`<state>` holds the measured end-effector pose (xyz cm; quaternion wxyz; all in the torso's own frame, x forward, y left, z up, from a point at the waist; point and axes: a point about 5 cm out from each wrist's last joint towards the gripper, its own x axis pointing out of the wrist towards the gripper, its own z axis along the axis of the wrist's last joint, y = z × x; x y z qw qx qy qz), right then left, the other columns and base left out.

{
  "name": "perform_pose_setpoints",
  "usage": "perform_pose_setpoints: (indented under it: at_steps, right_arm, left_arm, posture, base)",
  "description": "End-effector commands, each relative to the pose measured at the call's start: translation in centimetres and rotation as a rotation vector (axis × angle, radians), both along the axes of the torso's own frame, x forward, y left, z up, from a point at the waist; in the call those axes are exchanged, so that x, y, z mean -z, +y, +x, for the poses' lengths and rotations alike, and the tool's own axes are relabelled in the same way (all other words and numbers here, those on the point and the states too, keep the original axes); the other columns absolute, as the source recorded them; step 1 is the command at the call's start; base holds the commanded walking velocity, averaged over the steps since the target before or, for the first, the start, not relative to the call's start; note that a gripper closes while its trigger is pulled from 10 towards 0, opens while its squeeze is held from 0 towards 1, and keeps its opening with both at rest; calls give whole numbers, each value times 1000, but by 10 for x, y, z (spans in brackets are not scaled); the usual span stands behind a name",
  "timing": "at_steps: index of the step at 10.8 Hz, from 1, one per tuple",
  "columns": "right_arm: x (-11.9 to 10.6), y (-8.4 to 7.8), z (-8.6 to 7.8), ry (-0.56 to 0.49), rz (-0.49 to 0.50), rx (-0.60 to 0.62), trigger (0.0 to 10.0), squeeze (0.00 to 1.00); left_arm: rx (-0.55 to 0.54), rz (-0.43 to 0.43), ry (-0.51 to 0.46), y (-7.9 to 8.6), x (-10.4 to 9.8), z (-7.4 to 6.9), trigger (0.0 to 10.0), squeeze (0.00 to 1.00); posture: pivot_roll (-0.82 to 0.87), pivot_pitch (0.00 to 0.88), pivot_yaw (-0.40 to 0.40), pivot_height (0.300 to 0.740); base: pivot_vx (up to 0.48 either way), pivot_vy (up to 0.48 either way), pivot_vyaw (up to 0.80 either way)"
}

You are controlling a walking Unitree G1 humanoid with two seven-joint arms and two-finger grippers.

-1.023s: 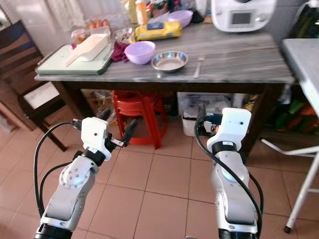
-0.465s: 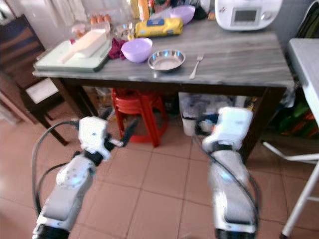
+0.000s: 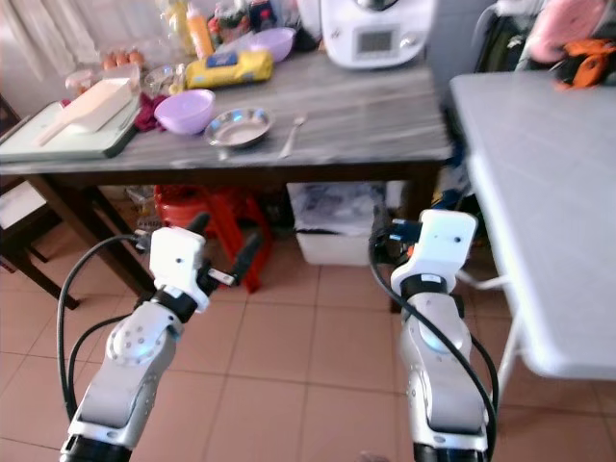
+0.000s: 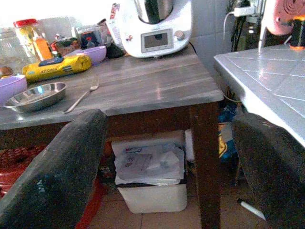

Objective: Setting the table

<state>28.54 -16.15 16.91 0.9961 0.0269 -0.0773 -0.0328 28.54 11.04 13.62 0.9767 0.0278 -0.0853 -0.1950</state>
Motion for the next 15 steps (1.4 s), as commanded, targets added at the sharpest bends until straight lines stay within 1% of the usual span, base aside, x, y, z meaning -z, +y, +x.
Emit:
perform_pose_setpoints:
  at_steps: [1,5,9,15]
  right_arm:
    - [0,-1,0,0,-2,1,10000,0]
    - [-1,0,0,-4,-5,-6,10000,0]
    - [-2,-1,-2,-13,-3,6,10000,0]
    - [-2,-1,-2,-13,-3,6,10000,0]
  left_arm:
    - [13,1,4,-1,0,-1,10000,0]
    - [21,-6,6,-4,0,-2,10000,0]
    - [40,-10,10,-5,-1,-4,10000,0]
    - [40,-10,10,-5,-1,-4,10000,0]
  posture:
    - [-94,82,140,740]
    - [-93,84,140,740]
    - [-95,90,142,740]
    - [-95,90,142,740]
  base:
    - [0,-281,0]
    - [0,-278,0]
    - [0,-317,0]
    - [0,-322,0]
